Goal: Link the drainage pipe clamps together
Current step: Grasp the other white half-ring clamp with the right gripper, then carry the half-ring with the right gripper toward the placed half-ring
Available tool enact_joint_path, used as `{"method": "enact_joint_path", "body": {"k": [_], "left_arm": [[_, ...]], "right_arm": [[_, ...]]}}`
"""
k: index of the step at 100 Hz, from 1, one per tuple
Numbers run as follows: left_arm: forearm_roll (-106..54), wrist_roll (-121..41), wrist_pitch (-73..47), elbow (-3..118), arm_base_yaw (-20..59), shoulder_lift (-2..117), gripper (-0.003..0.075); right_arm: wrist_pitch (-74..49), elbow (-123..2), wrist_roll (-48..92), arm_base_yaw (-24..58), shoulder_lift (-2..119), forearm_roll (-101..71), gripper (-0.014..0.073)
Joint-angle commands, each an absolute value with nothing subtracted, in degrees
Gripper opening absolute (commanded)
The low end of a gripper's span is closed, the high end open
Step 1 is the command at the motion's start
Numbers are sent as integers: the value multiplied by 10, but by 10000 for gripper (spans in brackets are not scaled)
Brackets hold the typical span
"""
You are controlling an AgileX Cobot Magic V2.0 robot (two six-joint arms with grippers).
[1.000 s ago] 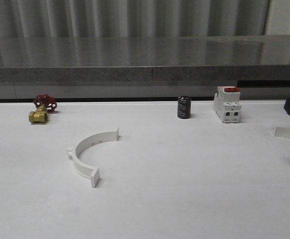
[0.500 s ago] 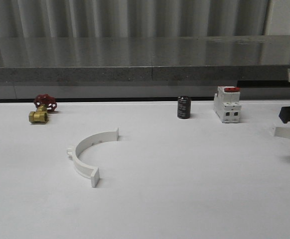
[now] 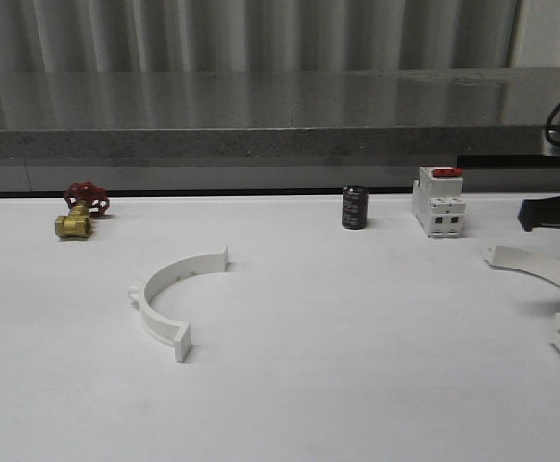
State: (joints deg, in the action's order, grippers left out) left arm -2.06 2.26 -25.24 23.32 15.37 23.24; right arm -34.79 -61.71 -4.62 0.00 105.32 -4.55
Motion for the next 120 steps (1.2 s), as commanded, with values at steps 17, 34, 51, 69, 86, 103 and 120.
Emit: {"method": "enact_joint_path", "body": {"k": [17,34,51,69,86,103,120], "left_arm": [[-22,23,-211,249,153,235,-20],[-22,23,-211,249,153,235,-20],[-22,23,-211,249,153,235,-20],[-22,23,-211,249,153,235,-20],[-22,23,-211,249,153,235,-20],[-22,23,-211,249,153,235,-20],[-22,23,-211,249,153,235,-20]], "right_arm": [[-351,-658,-133,107,1003,-66,69],[-348,-698,-266,190,1005,-4,69],[-385,-751,-420,246,1028,102,69],[-449,-813,-493,299,1083,158,69],[-454,-845,-521,331,1122,160,69],[-460,-873,-528,351,1148,160,69],[-456,-881,-537,362,1154,160,69]]}}
